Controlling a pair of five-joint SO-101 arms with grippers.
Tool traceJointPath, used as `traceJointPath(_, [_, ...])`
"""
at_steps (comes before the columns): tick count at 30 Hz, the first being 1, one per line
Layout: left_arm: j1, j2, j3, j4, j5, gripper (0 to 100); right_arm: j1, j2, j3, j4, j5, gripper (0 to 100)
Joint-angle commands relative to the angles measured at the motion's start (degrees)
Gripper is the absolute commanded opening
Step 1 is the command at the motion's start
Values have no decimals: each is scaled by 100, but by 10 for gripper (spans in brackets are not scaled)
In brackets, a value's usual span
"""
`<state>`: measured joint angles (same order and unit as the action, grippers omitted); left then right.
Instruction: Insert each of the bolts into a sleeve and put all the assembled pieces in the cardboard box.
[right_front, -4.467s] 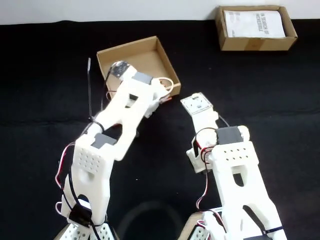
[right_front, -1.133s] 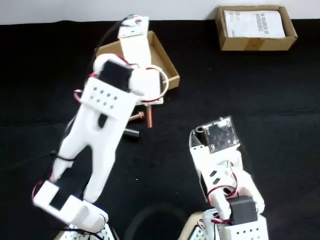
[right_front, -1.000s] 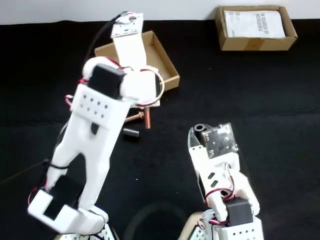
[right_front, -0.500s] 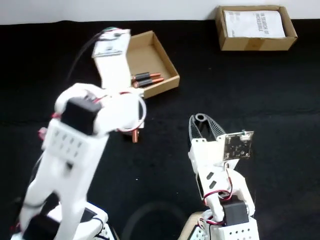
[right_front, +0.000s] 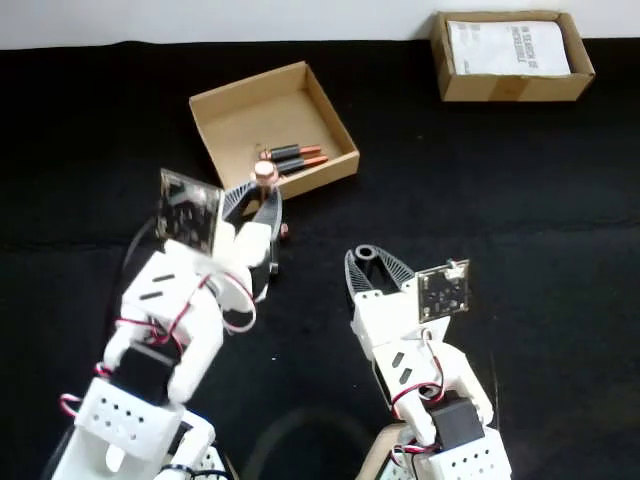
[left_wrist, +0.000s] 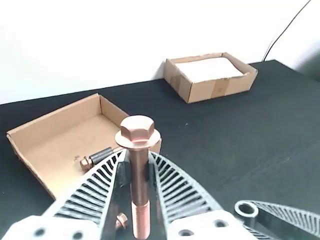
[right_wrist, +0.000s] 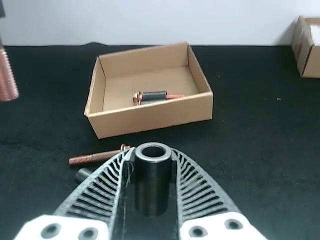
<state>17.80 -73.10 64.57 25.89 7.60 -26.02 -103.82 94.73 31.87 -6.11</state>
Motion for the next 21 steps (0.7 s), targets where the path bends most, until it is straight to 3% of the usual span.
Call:
traceJointPath(1, [-22, -338, 224, -360, -70, 8, -48, -110, 48, -101, -35, 6])
traceJointPath(6, [295, -277, 189, -404, 211, 8, -84, -110, 453, -400, -44, 6])
traceJointPath(10, [655, -242, 189, -422, 826, 9, -84, -84, 848, -1068, -62, 6])
traceJointPath(17, [743, 699, 57, -1749, 1327, 9, -215, -48, 866, -1086, -62, 6])
traceJointPath(21, [901, 1367, -505, -1916, 1319, 9, -215, -48, 866, -1086, -62, 6])
